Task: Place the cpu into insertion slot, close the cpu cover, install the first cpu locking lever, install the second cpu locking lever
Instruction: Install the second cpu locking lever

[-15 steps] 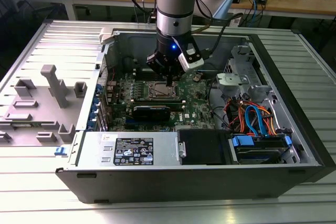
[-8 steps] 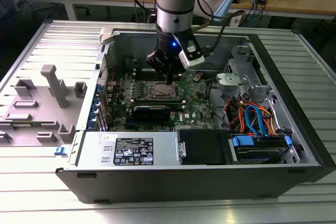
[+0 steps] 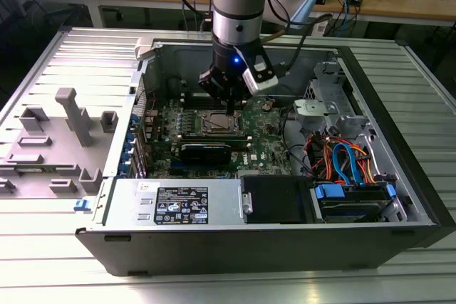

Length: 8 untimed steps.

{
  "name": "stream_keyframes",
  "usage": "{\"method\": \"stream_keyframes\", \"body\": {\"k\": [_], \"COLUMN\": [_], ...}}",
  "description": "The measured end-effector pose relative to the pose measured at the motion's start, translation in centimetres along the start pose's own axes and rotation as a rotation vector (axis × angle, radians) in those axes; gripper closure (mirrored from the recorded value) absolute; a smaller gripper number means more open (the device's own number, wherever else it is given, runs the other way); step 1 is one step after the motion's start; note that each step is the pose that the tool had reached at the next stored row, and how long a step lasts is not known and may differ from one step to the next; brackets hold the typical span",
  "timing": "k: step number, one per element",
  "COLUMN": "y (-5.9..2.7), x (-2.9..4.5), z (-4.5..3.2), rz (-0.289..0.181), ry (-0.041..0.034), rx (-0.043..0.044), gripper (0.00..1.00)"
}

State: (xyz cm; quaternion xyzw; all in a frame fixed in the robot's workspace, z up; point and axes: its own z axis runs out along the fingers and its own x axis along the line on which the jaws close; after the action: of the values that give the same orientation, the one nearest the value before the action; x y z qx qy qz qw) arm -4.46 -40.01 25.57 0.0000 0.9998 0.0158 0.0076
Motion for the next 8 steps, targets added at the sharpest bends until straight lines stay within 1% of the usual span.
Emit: {"method": "stream_keyframes", "body": {"k": [5,8], "y": [-0.38,-0.43], "x": [0.01,0.0], "z": [-0.01,-0.06], "rz": [0.0,0.0], "ry": [0.0,0.0001], "rx": [0.0,0.0002], "gripper": [0.89,0.89]}}
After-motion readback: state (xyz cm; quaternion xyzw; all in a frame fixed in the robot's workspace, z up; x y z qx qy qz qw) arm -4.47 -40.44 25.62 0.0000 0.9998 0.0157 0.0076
